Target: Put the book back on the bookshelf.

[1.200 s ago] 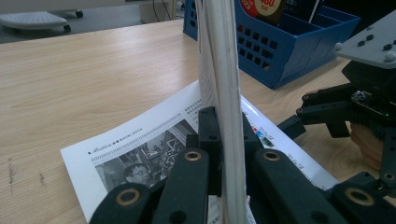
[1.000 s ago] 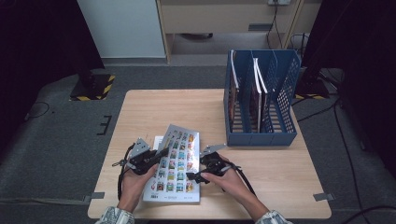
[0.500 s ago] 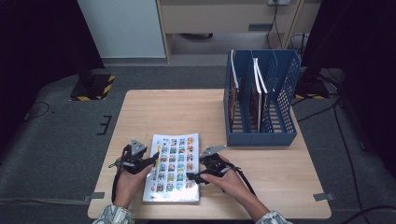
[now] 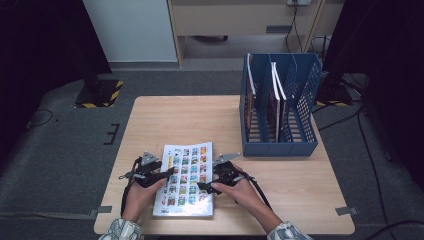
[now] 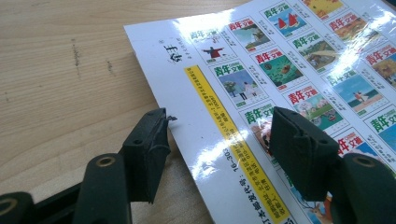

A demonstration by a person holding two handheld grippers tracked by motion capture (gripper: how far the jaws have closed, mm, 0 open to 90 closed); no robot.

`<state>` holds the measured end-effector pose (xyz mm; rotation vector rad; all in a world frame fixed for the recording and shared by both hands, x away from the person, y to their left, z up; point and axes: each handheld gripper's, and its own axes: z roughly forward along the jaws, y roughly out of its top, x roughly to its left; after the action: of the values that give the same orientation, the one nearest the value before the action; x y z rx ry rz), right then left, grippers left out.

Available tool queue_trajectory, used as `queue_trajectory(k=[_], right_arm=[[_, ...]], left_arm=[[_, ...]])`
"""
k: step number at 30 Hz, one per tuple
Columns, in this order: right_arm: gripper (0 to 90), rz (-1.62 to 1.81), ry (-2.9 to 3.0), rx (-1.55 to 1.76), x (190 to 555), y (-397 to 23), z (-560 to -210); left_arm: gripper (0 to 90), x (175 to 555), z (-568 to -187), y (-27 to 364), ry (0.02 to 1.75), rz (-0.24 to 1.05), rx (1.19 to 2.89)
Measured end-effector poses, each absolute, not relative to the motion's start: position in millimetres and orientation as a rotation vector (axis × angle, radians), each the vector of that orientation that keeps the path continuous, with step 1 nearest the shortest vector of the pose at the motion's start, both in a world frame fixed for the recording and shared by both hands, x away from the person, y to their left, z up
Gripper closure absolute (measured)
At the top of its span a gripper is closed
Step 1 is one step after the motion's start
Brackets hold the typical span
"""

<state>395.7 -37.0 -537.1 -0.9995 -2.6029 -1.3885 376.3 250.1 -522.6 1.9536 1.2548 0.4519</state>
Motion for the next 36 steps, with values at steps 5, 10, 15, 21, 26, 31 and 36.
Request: queue_trajectory(k=[5, 10, 15, 21, 26, 31, 36], right_arm=[[11.1, -1.402, -2.567, -1.037, 402, -31, -537], [11.5, -1.415, -2.534, -1.055, 408, -25, -538], [11.6, -1.409, -2.53, -1.052, 411, -20, -538], [12.9, -1.358, -2.548, -1.021, 414, -8, -535], [15.1, -1.352, -2.543, -1.034, 416, -8, -534], [18.6, -1.36, -2.513, -1.062, 418, -8, -534], [34.5, -1.365, -2.489, -1.086, 423, -9, -525]], left_arm=[[36.7, 377, -523, 251, 1.26, 0.435, 1.944], [36.7, 377, -524, 252, 1.264, 0.427, 1.938], [36.5, 377, -524, 252, 1.265, 0.425, 1.936], [36.3, 377, -524, 252, 1.265, 0.427, 1.937], [36.2, 378, -524, 252, 1.268, 0.422, 1.934], [36.1, 378, -524, 252, 1.27, 0.421, 1.934], [35.9, 378, -524, 252, 1.28, 0.42, 1.93]])
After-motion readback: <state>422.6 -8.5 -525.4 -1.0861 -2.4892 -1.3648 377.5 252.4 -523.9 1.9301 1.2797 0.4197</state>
